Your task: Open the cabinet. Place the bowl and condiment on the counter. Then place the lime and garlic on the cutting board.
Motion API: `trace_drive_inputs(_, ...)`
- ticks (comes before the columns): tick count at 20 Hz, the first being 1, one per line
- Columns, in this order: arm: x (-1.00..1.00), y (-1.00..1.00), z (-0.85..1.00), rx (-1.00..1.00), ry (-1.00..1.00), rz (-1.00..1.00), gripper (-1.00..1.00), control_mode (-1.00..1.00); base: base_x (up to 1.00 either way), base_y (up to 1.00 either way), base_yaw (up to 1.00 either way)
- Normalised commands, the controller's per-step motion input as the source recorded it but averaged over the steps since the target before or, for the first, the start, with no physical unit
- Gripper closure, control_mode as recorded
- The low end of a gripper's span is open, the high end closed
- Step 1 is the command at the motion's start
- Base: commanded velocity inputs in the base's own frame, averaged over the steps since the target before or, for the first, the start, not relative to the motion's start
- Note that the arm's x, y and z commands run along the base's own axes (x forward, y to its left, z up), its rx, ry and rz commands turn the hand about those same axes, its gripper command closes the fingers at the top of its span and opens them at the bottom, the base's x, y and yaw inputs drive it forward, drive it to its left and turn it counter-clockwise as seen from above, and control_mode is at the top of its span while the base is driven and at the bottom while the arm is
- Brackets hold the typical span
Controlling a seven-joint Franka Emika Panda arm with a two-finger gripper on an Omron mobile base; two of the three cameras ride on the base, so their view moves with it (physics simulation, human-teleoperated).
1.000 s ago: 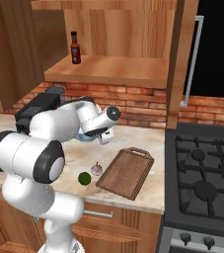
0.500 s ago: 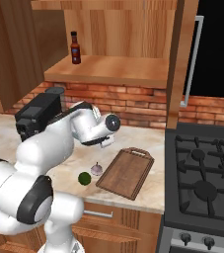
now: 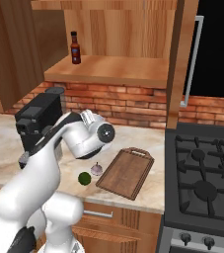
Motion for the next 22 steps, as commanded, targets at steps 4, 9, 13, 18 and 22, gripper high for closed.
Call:
trace_drive_inputs(4, -0.54, -0.16, 0.34, 0.07, 0.00, -0.02, -1.00, -1.00, 0.00, 0.00, 0.00)
trace_drive_inputs(9, -0.53, 0.00, 0.58, 0.01, -0.03, 0.00, -1.00, -1.00, 0.00, 0.00, 0.00)
trace_drive_inputs(13, -0.42, 0.08, 0.54, -0.03, -0.06, -0.01, -1.00, -1.00, 0.00, 0.00, 0.00)
trace_drive_inputs(18, -0.30, 0.17, 0.34, -0.11, -0.14, -0.04, -1.00, -1.00, 0.00, 0.00, 0.00)
trace_drive_inputs(22, -0.31, 0.02, 0.17, -0.17, -0.20, 0.00, -1.00, -1.00, 0.00, 0.00, 0.00)
